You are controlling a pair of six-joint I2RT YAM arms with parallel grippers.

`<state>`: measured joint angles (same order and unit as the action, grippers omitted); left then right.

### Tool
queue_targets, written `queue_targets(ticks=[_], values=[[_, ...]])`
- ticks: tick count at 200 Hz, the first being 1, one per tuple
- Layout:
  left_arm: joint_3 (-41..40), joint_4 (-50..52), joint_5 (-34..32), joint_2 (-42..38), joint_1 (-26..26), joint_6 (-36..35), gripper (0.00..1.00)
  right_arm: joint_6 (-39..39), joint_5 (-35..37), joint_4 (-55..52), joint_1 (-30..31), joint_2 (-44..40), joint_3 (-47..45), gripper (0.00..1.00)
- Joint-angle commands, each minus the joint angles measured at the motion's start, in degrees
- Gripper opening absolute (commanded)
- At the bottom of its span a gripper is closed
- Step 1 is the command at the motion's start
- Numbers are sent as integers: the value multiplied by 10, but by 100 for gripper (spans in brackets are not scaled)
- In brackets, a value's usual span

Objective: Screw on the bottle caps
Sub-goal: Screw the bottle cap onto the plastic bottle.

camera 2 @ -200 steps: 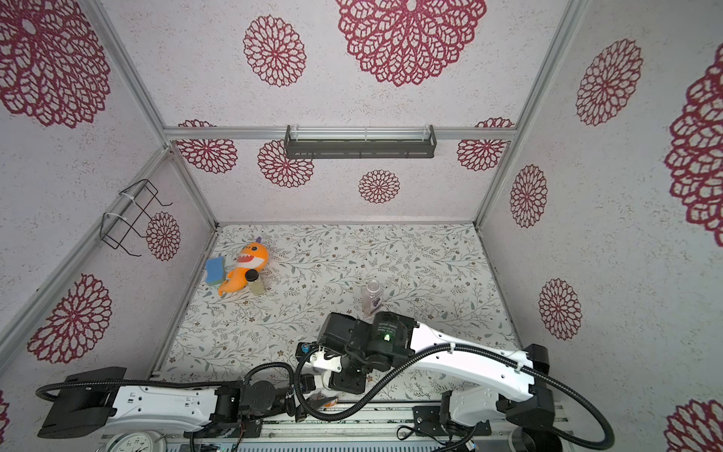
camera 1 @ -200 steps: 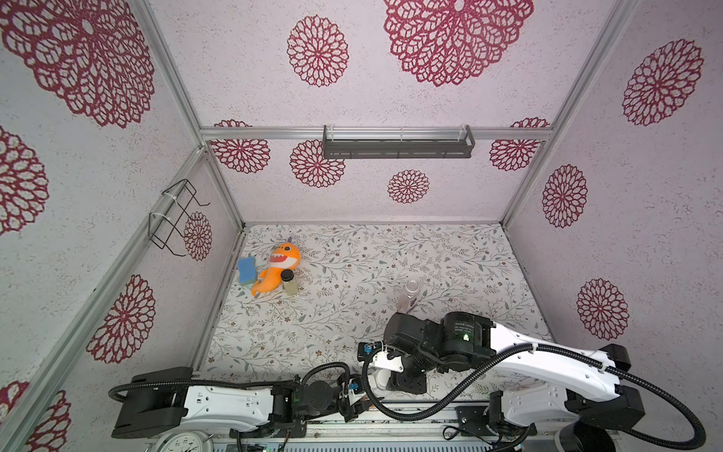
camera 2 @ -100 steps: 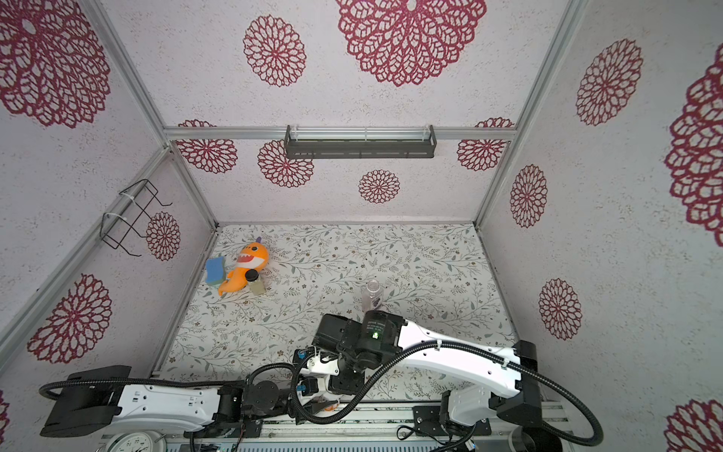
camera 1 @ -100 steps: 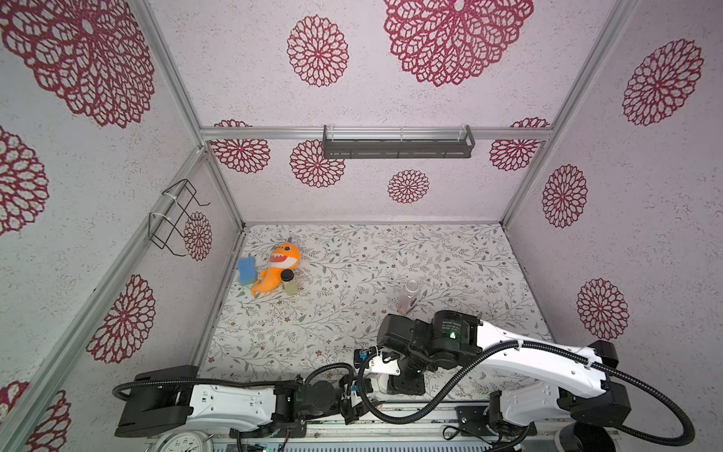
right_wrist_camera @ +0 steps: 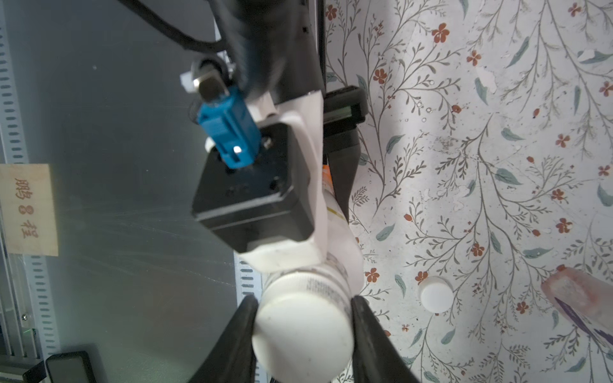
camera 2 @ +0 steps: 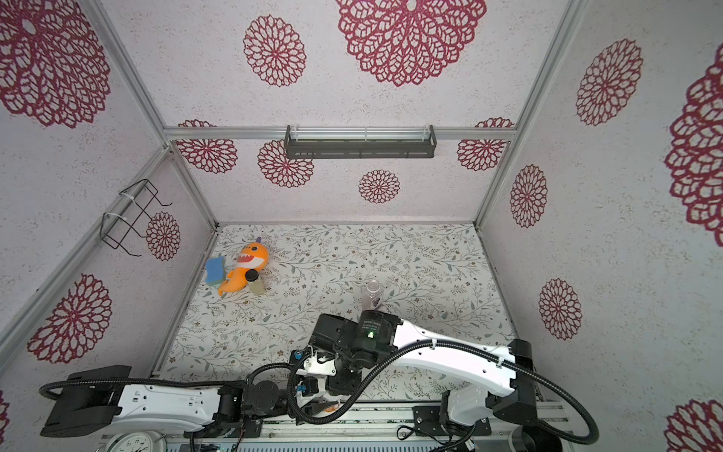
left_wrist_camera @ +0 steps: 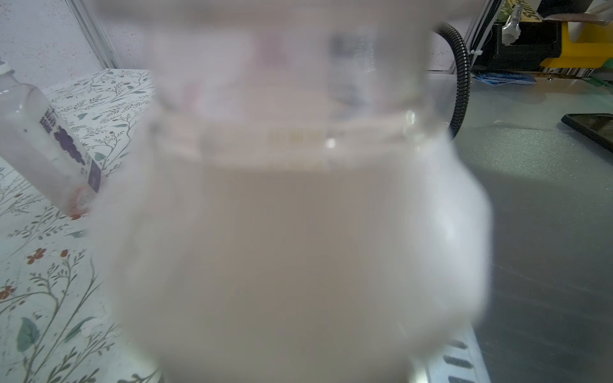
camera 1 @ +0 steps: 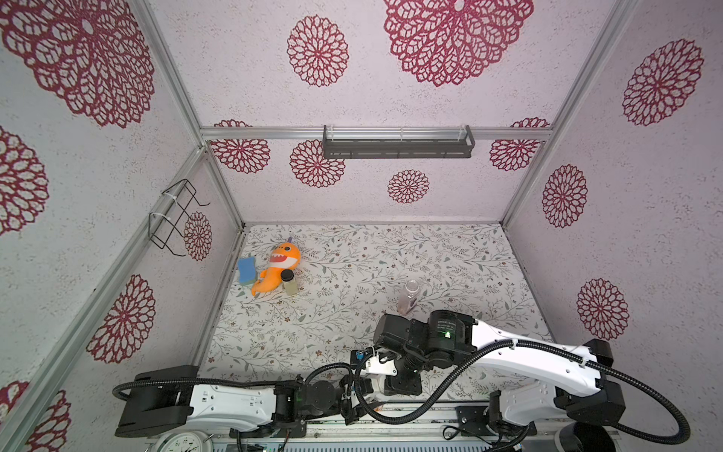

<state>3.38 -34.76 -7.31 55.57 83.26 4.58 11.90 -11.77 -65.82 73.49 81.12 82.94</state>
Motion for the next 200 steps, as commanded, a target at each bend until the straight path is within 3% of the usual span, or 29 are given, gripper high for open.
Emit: queue_targets(ticks=[1, 70, 132, 155, 200], values=[[16, -22, -1, -1, -5, 0, 43, -15, 36, 10, 2, 4, 16, 32], [6, -16, -19, -41, -6, 9, 43, -182, 124, 88, 1, -9, -22, 27], [5, -21, -19, -42, -5, 11, 43, -286, 189, 104, 1, -4, -33, 27], [4, -21, -22, -44, -5, 12, 43, -298, 190, 120, 2, -18, -40, 28], [5, -19, -32, -44, -5, 12, 44, -252, 156, 133, 9, -51, -64, 32]])
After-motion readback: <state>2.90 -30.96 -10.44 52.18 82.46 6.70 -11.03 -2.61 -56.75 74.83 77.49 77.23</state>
